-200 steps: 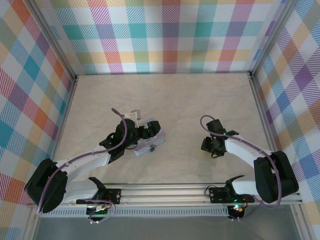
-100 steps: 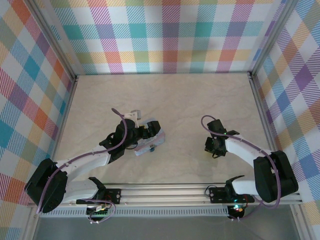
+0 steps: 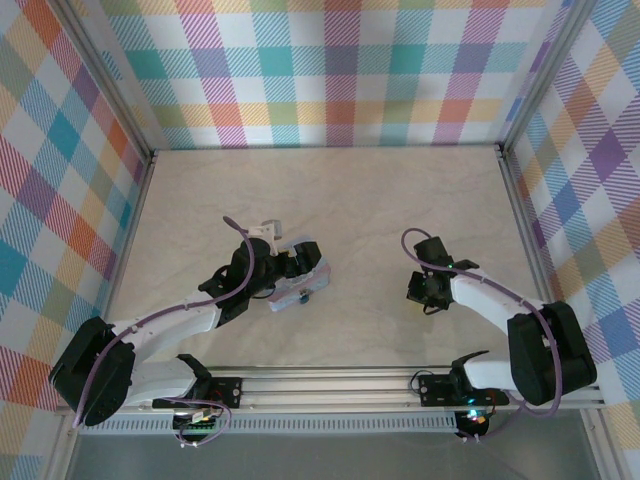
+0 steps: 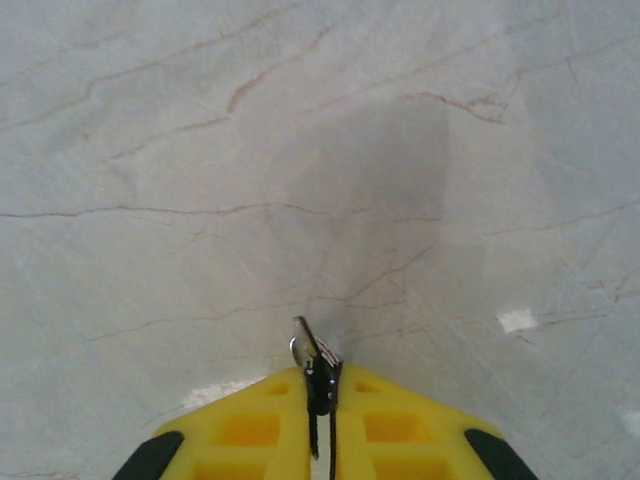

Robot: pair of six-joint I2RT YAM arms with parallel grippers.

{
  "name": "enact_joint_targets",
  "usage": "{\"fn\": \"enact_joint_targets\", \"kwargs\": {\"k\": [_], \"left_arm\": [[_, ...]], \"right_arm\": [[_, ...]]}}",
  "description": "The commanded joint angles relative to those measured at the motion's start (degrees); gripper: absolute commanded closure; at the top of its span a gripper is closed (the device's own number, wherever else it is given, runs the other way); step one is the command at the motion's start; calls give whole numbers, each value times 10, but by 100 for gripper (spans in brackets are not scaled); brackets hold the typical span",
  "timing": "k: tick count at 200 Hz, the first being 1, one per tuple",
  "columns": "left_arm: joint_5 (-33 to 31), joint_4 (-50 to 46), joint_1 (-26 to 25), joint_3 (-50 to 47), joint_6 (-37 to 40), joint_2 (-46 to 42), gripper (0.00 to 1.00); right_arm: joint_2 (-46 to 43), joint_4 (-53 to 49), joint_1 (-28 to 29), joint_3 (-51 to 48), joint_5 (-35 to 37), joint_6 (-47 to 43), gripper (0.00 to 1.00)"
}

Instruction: Unlock the padlock with the key

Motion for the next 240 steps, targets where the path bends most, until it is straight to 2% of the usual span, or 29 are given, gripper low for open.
{"fn": "enact_joint_targets", "kwargs": {"k": [1,78,123,168,192,214,240], "left_arm": [[-2,3,-9,11,0,-14,0],[-3,1,-9,11,-17,-18,0],[-3,-28,-9,35,-73,-17,0],[25,-37,-10,57,-123,-15,1],[35,-54,-13,74,-141,-8,7],[43,-69,-17,88,-165,2,8],[50,-53,-30,96,-185,14,14]], "right_arm": [[4,-6,3,0,-20,-3,92],[-39,-5,7,6,-28,-28,100],[-113,47,73,31,-19,-82,100],[-172,137,170,34,46,-207,100],[-195,199,207,25,56,-295,100],[-213,257,219,9,48,-363,100],[-210,277,221,8,20,-433,100]]}}
